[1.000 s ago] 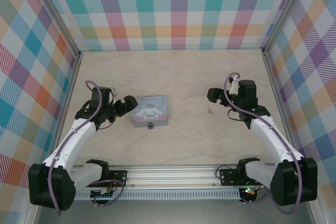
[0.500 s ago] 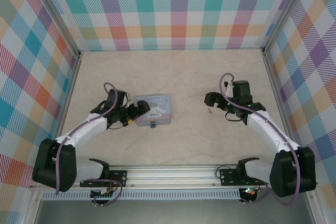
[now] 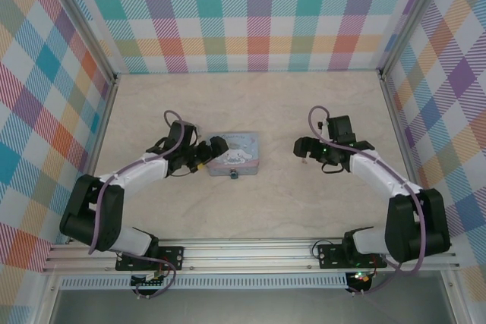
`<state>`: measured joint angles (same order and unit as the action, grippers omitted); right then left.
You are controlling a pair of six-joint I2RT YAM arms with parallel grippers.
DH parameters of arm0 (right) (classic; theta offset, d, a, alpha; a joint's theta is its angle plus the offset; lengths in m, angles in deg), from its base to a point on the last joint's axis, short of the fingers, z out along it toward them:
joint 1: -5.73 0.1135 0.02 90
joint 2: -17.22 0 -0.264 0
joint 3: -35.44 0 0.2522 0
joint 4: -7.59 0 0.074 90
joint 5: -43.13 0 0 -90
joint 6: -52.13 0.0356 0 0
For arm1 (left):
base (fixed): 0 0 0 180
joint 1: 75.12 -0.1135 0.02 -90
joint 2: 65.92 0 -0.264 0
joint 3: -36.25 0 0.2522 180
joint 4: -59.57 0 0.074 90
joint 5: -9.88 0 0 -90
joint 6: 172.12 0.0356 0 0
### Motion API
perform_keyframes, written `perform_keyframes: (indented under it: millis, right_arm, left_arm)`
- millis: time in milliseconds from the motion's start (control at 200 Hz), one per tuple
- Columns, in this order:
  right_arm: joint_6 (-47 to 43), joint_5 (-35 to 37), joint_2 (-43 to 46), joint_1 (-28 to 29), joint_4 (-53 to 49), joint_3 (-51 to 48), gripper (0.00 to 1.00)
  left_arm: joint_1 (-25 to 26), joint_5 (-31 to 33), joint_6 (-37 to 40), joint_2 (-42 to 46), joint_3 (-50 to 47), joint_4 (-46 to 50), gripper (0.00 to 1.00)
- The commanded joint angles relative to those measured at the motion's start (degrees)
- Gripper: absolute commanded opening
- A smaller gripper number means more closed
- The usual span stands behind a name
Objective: Unlock a padlock with a key
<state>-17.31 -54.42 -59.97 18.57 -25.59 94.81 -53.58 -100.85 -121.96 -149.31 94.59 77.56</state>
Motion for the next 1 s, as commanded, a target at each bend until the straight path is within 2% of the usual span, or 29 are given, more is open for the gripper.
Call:
perform_keyframes:
  millis: [0, 170, 400, 650, 995]
  right_arm:
    - [-1.46, 0.89, -3.82, 0.43, -3.85, 3.95, 0.86]
    - [-1.09, 0.89, -9.38, 0.60, -7.39, 7.12, 0.71]
    - [-1.20, 2.52, -14.22, 1.87, -10.82, 9.80, 0.63]
    - [-1.61, 3.75, -17.22, 2.58, -11.69, 11.10, 0.53]
    - [-2.19, 4.93, -20.60, 3.34, -11.90, 13.23, 0.39]
  left_arm:
    - [1.26, -0.47, 0.39, -2.70, 4.35, -3.69, 1.00]
    - [2.48, -1.16, 0.72, -7.26, 8.24, -4.73, 1.00]
    - [2.94, 0.48, 2.67, -10.61, 11.95, -4.00, 1.00]
    - [2.87, 6.35, 8.14, -7.04, 14.86, 3.25, 1.00]
    - [2.83, 8.84, 8.68, -2.88, 12.26, 5.15, 1.00]
